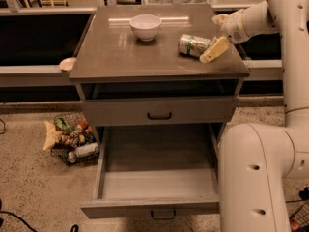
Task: Pick 7up can from middle drawer and place on counter
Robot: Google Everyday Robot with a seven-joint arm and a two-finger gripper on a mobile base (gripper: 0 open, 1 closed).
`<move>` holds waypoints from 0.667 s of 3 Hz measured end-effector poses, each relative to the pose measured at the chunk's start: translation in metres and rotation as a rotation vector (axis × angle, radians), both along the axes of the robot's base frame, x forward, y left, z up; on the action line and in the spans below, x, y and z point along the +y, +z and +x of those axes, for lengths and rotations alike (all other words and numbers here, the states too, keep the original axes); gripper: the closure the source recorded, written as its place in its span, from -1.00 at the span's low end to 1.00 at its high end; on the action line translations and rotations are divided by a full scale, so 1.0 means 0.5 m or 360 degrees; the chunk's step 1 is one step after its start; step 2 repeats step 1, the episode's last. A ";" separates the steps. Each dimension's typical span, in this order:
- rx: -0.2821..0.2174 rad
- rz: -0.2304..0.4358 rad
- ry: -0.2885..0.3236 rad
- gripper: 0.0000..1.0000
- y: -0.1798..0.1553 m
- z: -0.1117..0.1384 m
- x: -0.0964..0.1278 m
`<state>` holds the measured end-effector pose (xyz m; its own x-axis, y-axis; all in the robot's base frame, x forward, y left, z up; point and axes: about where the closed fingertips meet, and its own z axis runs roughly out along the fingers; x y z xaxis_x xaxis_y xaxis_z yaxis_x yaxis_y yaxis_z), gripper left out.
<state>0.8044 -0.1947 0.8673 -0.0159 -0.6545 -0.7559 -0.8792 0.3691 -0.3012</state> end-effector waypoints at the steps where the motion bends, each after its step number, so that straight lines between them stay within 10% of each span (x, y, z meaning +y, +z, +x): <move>1: -0.0121 -0.0027 0.0007 -1.00 0.071 -0.011 -0.012; 2: -0.0121 -0.0027 0.0007 -1.00 0.071 -0.011 -0.012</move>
Offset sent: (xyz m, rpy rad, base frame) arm 0.0000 0.0000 0.0000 0.0000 0.0000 0.0000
